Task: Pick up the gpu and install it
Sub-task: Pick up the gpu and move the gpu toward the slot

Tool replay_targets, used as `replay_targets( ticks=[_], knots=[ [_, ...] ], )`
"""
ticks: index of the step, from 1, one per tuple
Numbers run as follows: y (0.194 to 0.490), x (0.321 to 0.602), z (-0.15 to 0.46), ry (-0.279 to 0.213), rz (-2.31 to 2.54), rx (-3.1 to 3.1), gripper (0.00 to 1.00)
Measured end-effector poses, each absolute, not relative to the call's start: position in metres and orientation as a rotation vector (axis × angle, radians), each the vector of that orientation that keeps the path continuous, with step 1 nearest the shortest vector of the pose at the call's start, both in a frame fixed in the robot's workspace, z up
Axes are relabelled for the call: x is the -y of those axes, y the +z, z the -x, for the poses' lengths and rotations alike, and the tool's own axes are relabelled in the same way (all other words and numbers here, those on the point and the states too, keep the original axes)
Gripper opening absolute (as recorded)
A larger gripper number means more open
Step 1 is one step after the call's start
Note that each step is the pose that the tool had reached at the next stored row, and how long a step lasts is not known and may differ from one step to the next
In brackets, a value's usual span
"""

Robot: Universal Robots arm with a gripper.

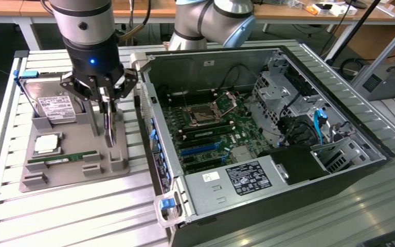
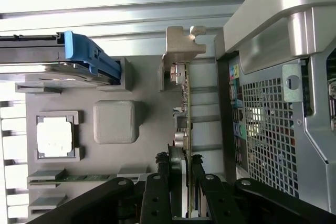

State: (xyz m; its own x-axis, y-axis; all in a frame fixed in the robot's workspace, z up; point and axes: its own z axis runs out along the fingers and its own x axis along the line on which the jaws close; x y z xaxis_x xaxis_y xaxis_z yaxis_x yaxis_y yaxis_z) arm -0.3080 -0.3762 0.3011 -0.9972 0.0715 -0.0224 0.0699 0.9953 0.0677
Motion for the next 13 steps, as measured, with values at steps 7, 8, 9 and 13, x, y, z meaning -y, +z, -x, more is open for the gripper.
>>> replay_targets(
  ticks=[7, 8, 9, 13],
  knots=[
    [0.3062, 0.3762, 0.308, 0.105, -0.11, -3.113, 0.27],
    [0.3067, 0.3763, 0.308, 0.105, -0.11, -3.113, 0.27],
    [0.307, 0.3763, 0.308, 0.105, -0.11, -3.113, 0.27],
    [0.3091, 0.3762, 0.308, 0.105, -0.11, -3.113, 0.27]
  ],
)
